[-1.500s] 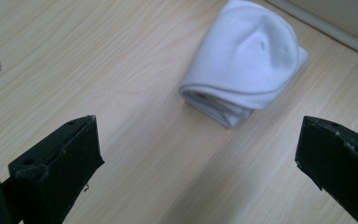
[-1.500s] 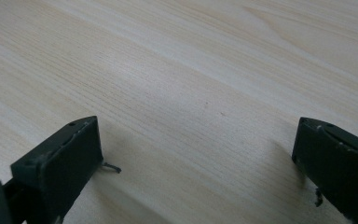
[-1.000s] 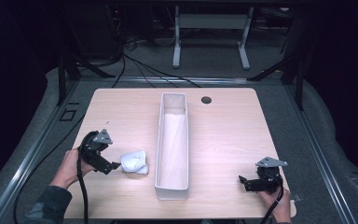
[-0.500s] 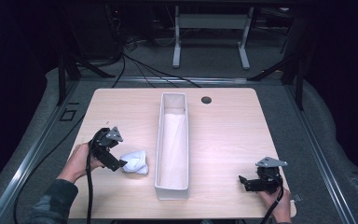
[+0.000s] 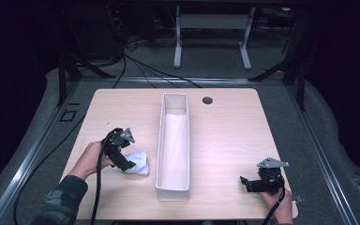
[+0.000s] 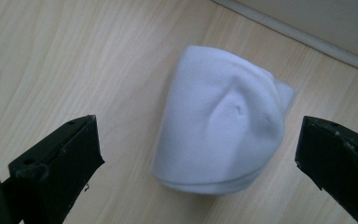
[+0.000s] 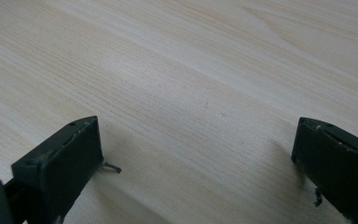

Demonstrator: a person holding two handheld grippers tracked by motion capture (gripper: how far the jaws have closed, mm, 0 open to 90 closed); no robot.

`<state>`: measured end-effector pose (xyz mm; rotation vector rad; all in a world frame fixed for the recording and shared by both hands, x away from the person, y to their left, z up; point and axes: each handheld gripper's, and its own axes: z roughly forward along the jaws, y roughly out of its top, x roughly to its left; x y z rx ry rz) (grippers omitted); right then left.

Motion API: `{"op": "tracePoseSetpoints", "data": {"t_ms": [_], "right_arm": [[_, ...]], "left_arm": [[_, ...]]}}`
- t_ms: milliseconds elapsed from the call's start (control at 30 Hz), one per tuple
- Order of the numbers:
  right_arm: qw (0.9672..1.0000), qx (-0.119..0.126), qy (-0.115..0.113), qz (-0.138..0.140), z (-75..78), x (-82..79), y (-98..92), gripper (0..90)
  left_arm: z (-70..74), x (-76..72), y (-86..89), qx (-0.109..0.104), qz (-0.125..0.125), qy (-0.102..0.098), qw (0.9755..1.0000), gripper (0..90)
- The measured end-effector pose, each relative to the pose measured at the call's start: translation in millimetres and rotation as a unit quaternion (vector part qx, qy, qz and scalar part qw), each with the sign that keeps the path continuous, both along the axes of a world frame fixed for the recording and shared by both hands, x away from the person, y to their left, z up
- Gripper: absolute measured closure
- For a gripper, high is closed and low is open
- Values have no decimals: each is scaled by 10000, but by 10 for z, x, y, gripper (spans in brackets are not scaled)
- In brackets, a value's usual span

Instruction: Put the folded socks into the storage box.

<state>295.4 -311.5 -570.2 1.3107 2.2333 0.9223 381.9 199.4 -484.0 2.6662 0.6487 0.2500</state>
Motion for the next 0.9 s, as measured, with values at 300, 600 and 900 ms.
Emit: {"op": "tracePoseSetpoints", "data": {"t_ms": [300, 600, 900], "right_arm": [[10000, 5, -4, -4, -1, 0, 1, 11], [10000, 22, -7, -5, -3, 0, 3, 11], [10000, 2, -5, -5, 0, 0, 1, 11]], "left_arm": [[-170, 40, -164, 327, -290, 190, 9989, 0], [-300, 23, -229, 493, -449, 272, 9974, 0], [-438, 19, -232, 561, -457, 275, 9970, 0]]}}
